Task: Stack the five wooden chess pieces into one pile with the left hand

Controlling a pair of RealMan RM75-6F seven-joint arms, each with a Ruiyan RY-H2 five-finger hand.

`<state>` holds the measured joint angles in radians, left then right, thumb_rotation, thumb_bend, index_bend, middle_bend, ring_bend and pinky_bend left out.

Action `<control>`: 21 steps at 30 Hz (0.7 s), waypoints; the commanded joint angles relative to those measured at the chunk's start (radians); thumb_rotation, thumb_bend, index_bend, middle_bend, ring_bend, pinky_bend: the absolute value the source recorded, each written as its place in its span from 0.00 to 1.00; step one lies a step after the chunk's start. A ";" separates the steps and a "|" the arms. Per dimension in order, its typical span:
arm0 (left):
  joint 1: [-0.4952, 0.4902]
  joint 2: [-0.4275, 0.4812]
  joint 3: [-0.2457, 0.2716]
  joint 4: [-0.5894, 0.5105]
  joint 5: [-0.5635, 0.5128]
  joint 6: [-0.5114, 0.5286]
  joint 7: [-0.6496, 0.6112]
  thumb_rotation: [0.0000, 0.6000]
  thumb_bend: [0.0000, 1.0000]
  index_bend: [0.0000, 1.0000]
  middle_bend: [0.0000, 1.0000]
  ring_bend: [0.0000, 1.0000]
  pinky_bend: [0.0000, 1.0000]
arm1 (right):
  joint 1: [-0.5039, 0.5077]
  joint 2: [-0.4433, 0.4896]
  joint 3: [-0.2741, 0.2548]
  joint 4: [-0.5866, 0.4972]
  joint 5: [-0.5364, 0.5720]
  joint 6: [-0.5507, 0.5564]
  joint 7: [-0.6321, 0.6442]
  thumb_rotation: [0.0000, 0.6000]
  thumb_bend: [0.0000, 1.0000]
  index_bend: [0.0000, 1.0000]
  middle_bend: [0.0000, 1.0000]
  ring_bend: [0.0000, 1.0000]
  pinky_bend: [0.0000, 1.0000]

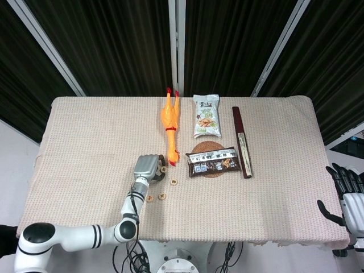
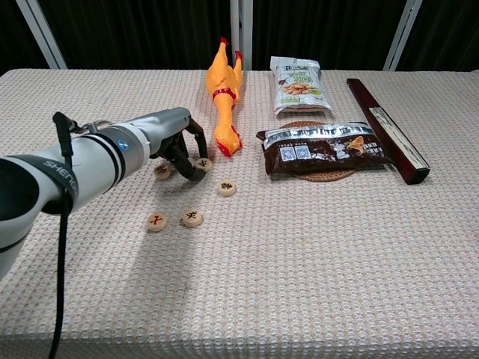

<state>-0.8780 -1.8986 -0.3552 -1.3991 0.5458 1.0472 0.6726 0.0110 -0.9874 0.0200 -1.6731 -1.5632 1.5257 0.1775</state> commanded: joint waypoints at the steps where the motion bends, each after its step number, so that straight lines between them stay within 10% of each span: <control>1: -0.003 0.001 0.001 -0.001 -0.002 0.000 -0.003 1.00 0.30 0.48 1.00 1.00 1.00 | 0.001 0.000 0.001 0.000 0.002 -0.001 0.000 1.00 0.29 0.00 0.00 0.00 0.00; 21: 0.059 0.146 0.056 -0.195 0.017 0.104 -0.014 1.00 0.31 0.50 1.00 1.00 1.00 | 0.008 -0.008 0.002 -0.003 0.008 -0.017 -0.024 1.00 0.29 0.00 0.00 0.00 0.00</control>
<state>-0.8398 -1.7807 -0.3193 -1.5618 0.5479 1.1281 0.6618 0.0183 -0.9948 0.0225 -1.6751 -1.5551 1.5095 0.1564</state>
